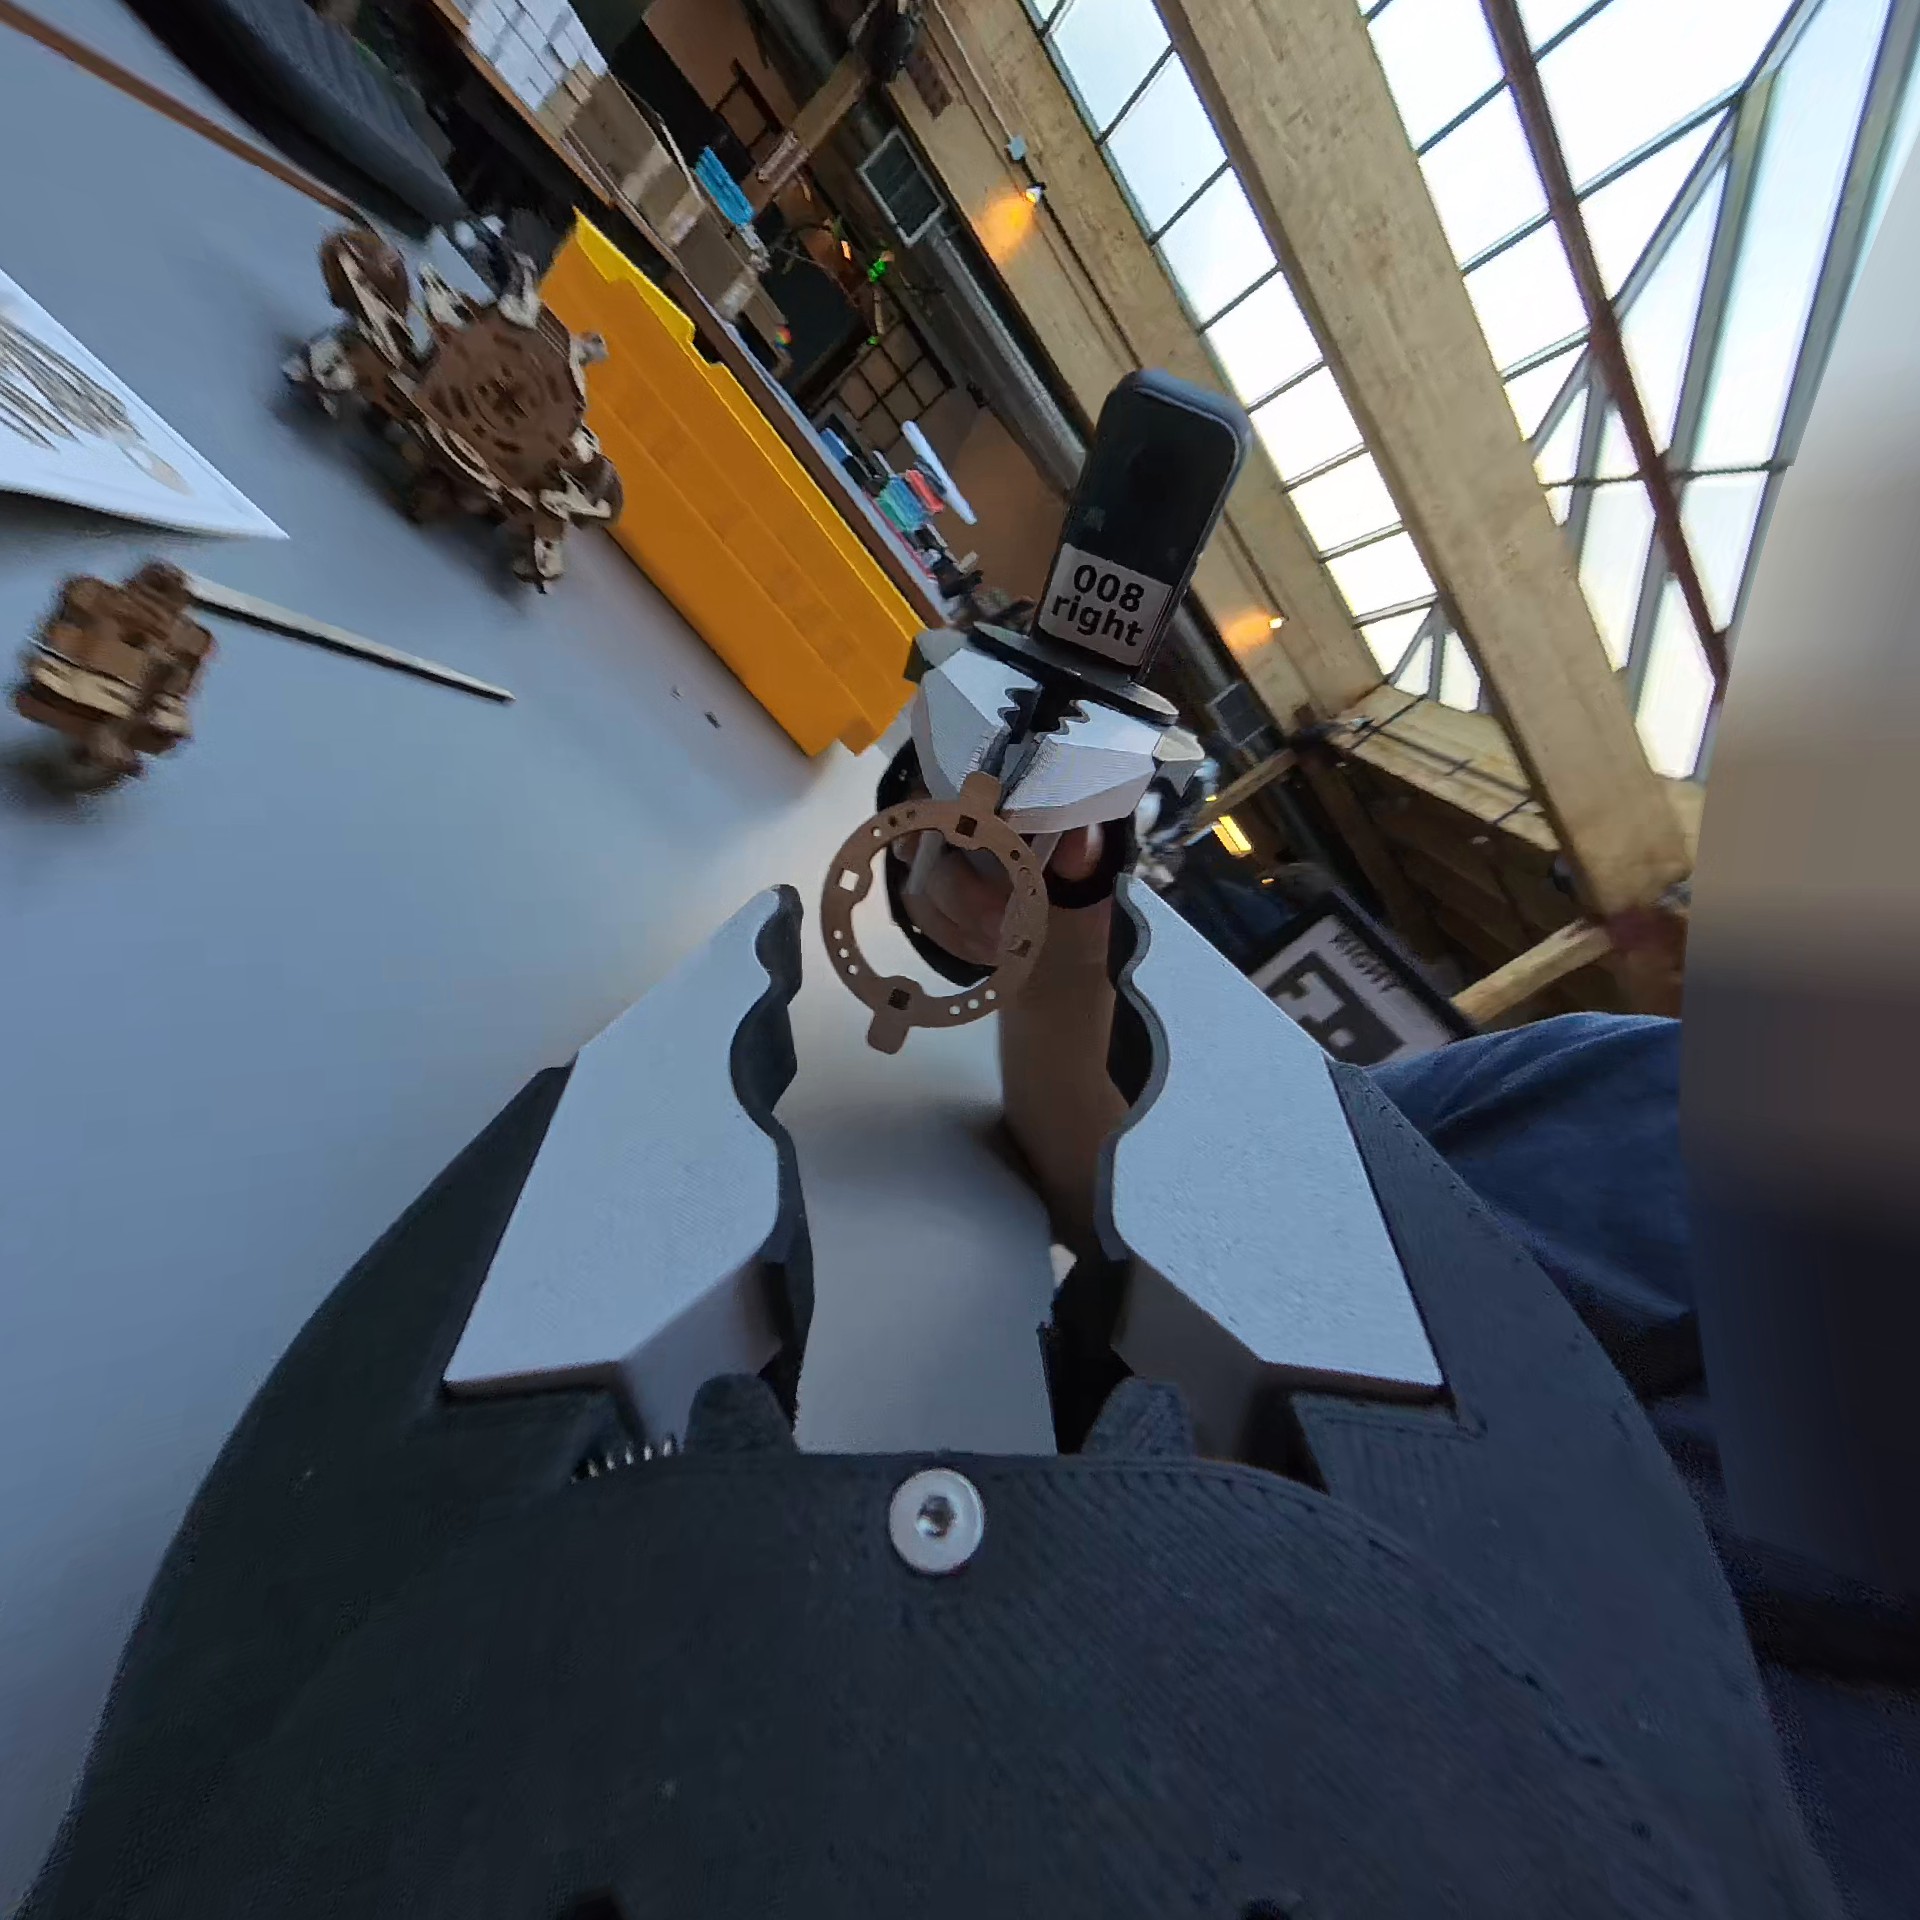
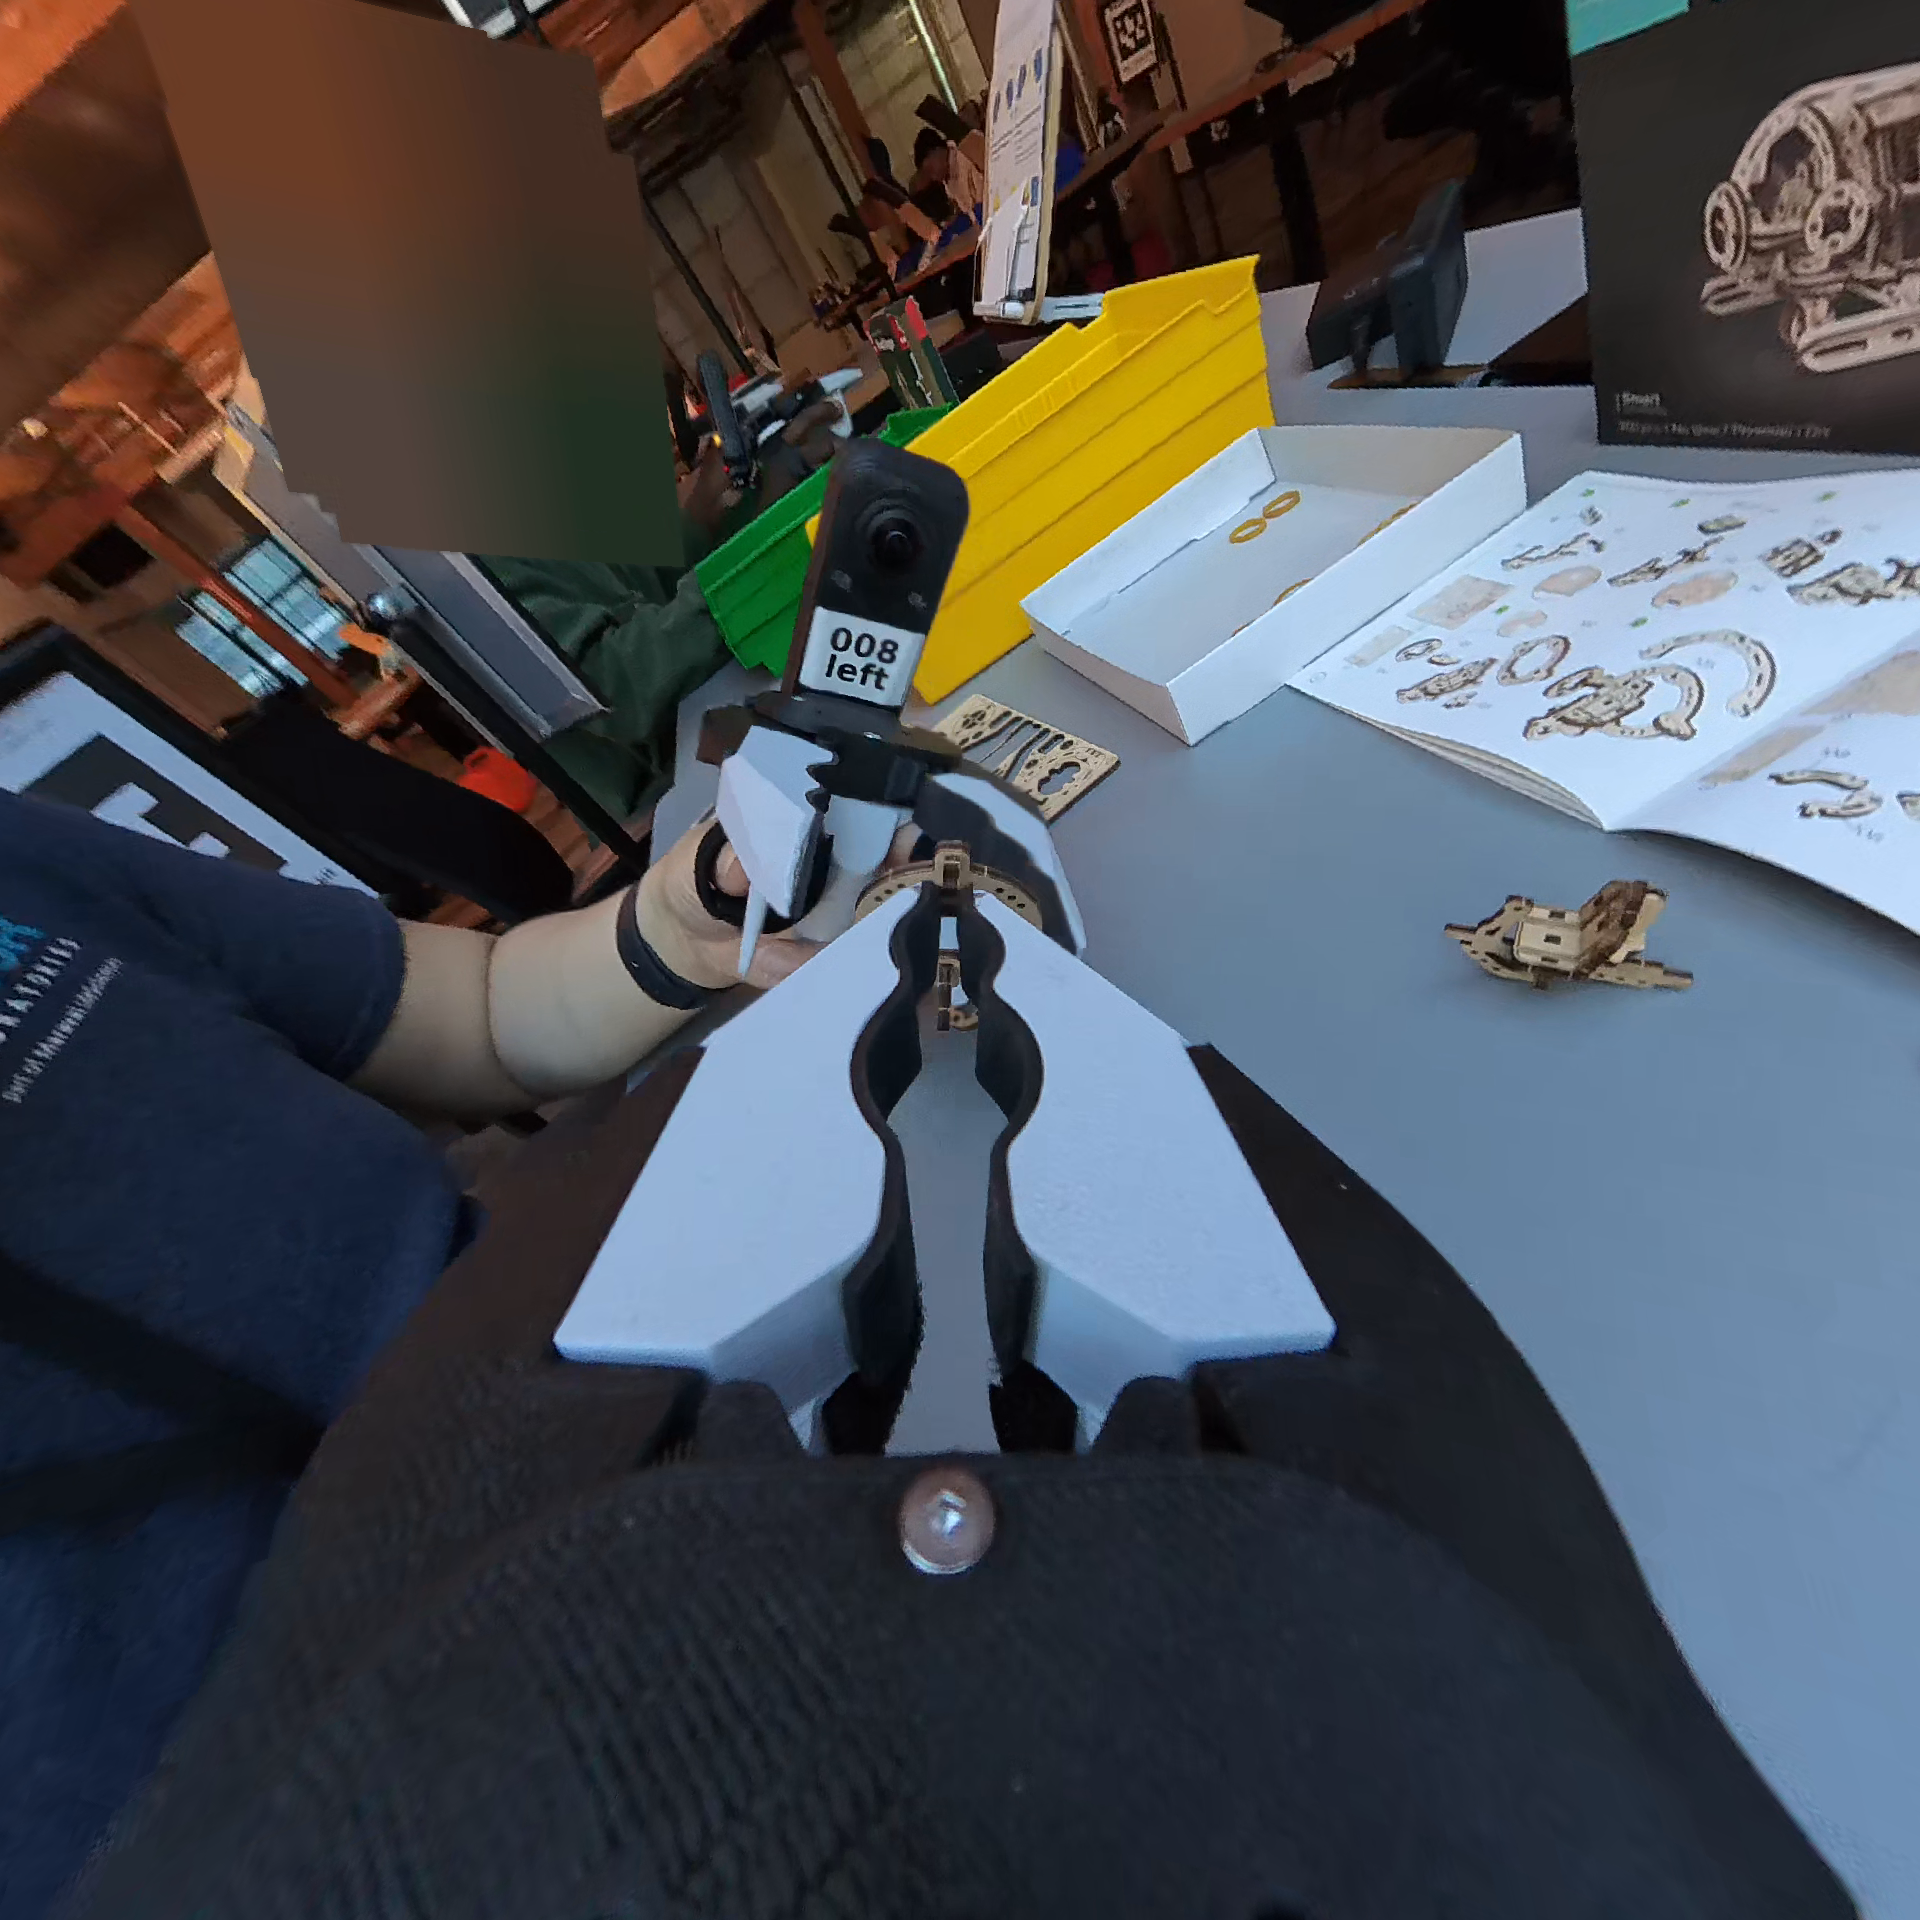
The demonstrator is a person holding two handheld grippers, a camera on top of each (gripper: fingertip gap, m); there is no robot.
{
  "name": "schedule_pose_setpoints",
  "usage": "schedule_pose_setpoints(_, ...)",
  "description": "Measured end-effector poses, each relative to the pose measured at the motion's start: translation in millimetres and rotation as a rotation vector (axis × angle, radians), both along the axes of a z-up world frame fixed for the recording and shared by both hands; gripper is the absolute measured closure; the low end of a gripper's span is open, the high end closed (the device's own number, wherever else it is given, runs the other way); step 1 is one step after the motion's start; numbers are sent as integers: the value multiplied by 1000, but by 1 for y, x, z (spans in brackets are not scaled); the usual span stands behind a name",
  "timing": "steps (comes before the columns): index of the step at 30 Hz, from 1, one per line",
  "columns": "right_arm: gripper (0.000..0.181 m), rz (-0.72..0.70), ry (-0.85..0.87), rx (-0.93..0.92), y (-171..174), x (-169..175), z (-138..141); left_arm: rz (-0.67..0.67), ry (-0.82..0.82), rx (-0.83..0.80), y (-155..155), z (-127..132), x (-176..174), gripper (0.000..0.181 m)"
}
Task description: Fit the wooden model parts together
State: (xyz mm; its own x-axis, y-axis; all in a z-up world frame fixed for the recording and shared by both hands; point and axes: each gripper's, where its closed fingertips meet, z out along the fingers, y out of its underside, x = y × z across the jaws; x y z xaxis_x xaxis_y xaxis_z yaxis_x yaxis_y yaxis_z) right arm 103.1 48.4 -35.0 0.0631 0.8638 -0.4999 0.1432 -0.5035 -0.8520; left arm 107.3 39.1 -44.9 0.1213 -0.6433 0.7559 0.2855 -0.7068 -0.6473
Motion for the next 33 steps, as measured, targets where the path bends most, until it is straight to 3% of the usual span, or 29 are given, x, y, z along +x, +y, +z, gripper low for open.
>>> schedule_pose_setpoints(6,181,35,21,-151,-2,1,-5,6,104,150,0,-2,-5,119)
schedule_pose_setpoints(12,181,58,14,-166,-8,-2,-6,-97,12,99,-11,0,7,127)
schedule_pose_setpoints(15,181,67,26,-180,-9,-1,-5,-93,1,94,-10,-2,6,139)
schedule_pose_setpoints(27,181,48,70,-206,-5,-1,-1,-44,-60,78,-5,4,5,140)
schedule_pose_setpoints(33,173,63,75,-98,-8,0,4,-83,-116,42,-9,9,4,140)
